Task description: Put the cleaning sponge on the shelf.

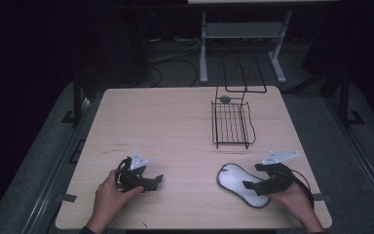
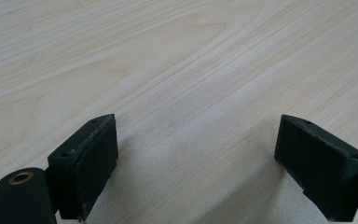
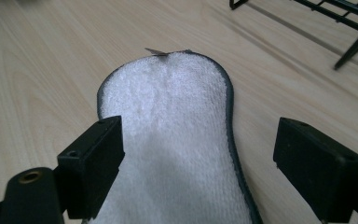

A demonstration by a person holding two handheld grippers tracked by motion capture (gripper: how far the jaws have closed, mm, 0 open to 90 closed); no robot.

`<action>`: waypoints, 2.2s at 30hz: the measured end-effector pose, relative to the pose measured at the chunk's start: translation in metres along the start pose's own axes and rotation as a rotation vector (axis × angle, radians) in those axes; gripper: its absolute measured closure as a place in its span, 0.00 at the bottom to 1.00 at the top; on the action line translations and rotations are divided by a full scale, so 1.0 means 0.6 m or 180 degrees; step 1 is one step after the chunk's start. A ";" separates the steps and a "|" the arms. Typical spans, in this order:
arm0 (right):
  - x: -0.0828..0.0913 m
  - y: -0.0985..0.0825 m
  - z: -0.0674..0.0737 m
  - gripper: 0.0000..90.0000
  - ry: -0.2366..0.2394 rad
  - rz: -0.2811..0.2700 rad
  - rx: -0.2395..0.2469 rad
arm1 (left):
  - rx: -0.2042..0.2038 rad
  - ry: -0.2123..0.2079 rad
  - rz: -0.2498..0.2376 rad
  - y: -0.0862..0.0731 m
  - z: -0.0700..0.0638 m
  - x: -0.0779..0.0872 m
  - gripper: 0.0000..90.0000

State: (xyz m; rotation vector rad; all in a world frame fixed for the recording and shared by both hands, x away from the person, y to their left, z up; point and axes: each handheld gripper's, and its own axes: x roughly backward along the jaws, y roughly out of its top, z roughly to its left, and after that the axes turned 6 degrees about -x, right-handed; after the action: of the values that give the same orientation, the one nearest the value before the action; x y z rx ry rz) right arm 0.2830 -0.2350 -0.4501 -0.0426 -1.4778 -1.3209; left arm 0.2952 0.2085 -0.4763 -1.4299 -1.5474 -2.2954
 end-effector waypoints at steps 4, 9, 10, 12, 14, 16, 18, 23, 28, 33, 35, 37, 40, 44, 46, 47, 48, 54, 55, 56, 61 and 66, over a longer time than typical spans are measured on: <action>-0.014 0.007 0.002 0.16 0.0016 0.0078 0.0027 | -0.0002 -0.0001 -0.0001 0.000 0.000 0.000 0.14; -0.022 0.007 0.008 0.14 0.0025 0.0166 0.0049 | -0.0002 -0.0001 -0.0001 0.000 0.000 0.000 0.14; -0.024 0.007 0.009 0.14 0.0035 0.0184 0.0064 | 0.0000 0.0000 -0.0001 0.000 0.000 0.000 0.14; -0.026 0.007 0.010 0.13 0.0043 0.0207 0.0074 | 0.0000 0.0000 -0.0001 0.000 0.000 0.000 0.14; -0.031 0.006 0.016 0.13 0.0041 0.0259 0.0101 | 0.0000 0.0000 -0.0001 0.000 0.000 0.000 0.14; -0.034 0.006 0.018 0.13 0.0050 0.0296 0.0122 | 0.0000 0.0000 -0.0001 0.000 0.000 0.000 0.14; -0.037 0.005 0.019 0.13 0.0036 0.0318 0.0140 | 0.0000 0.0000 -0.0002 0.000 0.000 0.000 0.14; -0.041 0.004 0.019 0.12 0.0010 0.0371 0.0170 | 0.0000 0.0000 -0.0001 0.000 0.000 0.000 0.14; -0.047 0.004 0.021 0.12 0.0025 0.0418 0.0187 | 0.0001 0.0000 -0.0001 0.000 0.000 0.000 0.14; -0.048 0.005 0.022 0.15 0.0049 0.0463 0.0237 | 0.0001 0.0000 -0.0001 0.000 0.000 0.000 0.14; -0.048 0.005 0.022 0.15 0.0050 0.0462 0.0243 | -0.0002 -0.0001 -0.0001 0.000 0.000 0.000 0.14; -0.047 0.005 0.021 0.17 0.0064 0.0461 0.0250 | 0.0001 0.0000 -0.0001 0.000 0.000 0.000 0.14; -0.044 0.005 0.022 0.22 0.0082 0.0476 0.0233 | 0.0001 0.0000 -0.0001 0.000 0.000 0.000 0.14; -0.042 0.005 0.020 0.24 0.0098 0.0460 0.0233 | 0.0001 0.0000 -0.0001 0.000 0.000 0.000 0.14; -0.041 0.006 0.019 0.25 0.0114 0.0450 0.0202 | 0.0001 0.0000 -0.0001 0.000 0.000 0.000 0.14; -0.039 0.006 0.018 0.26 0.0105 0.0447 0.0194 | -0.0001 -0.0001 -0.0001 0.000 0.000 0.000 0.14; -0.037 0.006 0.017 0.28 0.0120 0.0408 0.0172 | -0.0001 0.0000 -0.0001 0.000 0.000 0.000 0.14; -0.028 0.005 0.013 0.33 0.0111 0.0318 0.0149 | -0.0001 0.0000 0.0000 0.000 0.000 0.000 0.14; -0.028 0.005 0.013 0.33 0.0111 0.0318 0.0149 | 0.0000 0.0000 -0.0001 0.000 0.000 0.000 0.14; -0.024 0.006 0.012 0.36 0.0106 0.0305 0.0125 | 0.0001 0.0000 -0.0001 0.000 0.000 0.000 0.14; -0.013 0.007 0.008 0.44 0.0151 0.0183 0.0071 | -0.0002 -0.0001 -0.0001 0.000 0.000 0.000 0.14; -0.001 0.008 0.005 0.52 0.0184 0.0071 0.0018 | 0.0000 0.0000 -0.0001 0.000 0.000 0.000 0.14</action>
State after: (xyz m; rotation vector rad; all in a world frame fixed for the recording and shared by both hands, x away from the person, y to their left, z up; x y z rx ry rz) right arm 0.2844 -0.2308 -0.4463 -0.0171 -1.4285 -1.2896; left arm 0.2952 0.2085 -0.4763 -1.4298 -1.5476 -2.2955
